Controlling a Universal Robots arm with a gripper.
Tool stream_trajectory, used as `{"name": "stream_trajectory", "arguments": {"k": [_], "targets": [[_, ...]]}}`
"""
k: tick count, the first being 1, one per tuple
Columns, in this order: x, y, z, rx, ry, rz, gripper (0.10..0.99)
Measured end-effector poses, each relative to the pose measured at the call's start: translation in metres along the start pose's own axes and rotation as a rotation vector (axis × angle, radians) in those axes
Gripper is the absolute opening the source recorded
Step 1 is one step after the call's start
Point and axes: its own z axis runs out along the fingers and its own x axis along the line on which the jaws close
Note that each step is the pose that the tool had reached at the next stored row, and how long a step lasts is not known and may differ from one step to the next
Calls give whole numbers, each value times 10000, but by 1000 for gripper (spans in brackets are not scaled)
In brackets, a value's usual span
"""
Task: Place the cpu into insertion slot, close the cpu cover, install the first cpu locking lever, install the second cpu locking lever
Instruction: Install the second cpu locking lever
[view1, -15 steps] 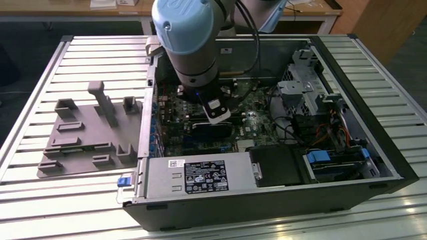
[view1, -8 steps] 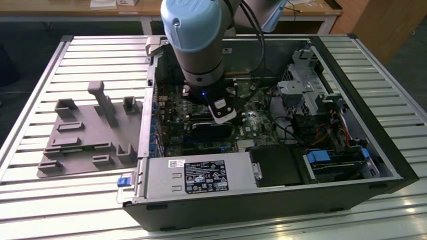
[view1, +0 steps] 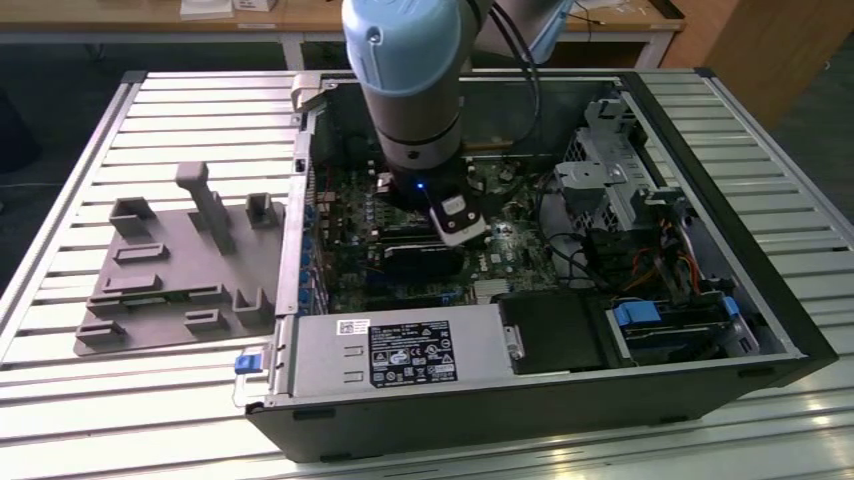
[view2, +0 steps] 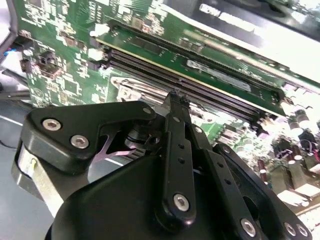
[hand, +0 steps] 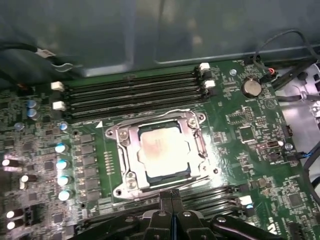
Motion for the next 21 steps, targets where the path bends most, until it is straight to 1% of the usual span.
{"name": "stream_trajectory", "arguments": {"k": [3, 8, 17, 21], "targets": [[-9, 47, 16, 101, -22, -11, 102], [14, 143, 42, 355, -72, -57, 102], [43, 303, 87, 553, -110, -93, 102], [56, 374, 107, 742, -148, -127, 102]]}}
